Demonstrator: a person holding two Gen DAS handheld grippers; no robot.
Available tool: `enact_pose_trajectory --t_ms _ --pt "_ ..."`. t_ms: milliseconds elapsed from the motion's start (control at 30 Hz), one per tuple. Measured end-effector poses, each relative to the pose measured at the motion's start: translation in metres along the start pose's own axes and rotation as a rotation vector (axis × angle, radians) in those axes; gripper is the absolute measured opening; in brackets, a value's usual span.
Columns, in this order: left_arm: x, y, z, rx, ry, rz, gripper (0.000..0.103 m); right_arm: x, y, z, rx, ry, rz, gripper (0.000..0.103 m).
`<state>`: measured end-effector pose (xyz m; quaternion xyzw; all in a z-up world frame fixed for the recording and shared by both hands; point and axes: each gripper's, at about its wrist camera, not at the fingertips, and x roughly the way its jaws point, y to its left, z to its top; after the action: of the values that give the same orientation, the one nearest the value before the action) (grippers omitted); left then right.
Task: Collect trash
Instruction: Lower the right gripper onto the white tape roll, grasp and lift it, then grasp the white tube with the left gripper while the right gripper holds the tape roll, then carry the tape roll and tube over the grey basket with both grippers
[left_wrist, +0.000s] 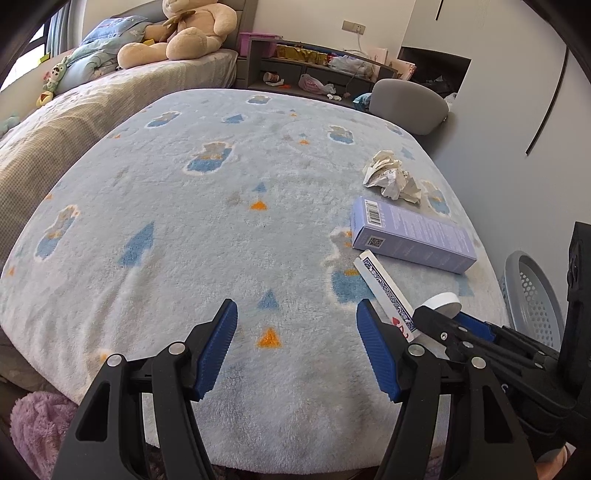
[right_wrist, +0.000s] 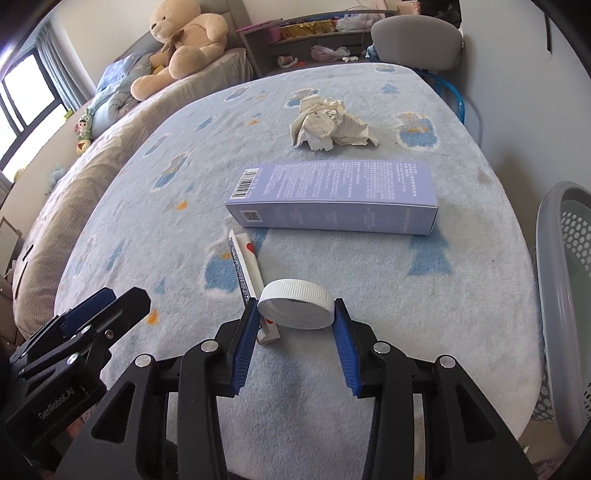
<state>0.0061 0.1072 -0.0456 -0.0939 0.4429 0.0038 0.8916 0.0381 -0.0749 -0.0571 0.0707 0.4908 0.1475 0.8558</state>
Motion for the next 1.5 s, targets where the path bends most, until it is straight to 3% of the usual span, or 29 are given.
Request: enact_pose_trajectory --t_ms 233,633,1133,1233,1300,1500 --pt "0.003 -0.008 -0.001 0.0 0.027 -0.02 0.064 -0.021 -0.011 -0.006 0.011 -0.036 -0.009 0.04" --pt "0.033 -0.057 0.003 0.012 0.104 -0.073 0.064 -0.059 -0.057 -0.025 0.063 -0.089 -0.061 0.04" --pt "0.068 -0.09 0.008 0.087 0.12 0.072 0.064 -0.074 -0.079 -0.035 0.085 -0.106 -0.044 0.04" --pt "0.066 -0.09 0.008 0.097 0.112 0.104 0.043 -0.077 -0.081 -0.037 0.091 -0.11 -0.04 0.04" --pt "0.064 -0.084 0.008 0.088 0.117 0.082 0.017 -0.079 -0.08 -0.037 0.091 -0.113 -0.04 0.04" --pt "0.045 -0.069 0.002 0.063 0.114 0.019 0.016 -0.082 -0.078 -0.04 0.091 -0.119 -0.036 0.04"
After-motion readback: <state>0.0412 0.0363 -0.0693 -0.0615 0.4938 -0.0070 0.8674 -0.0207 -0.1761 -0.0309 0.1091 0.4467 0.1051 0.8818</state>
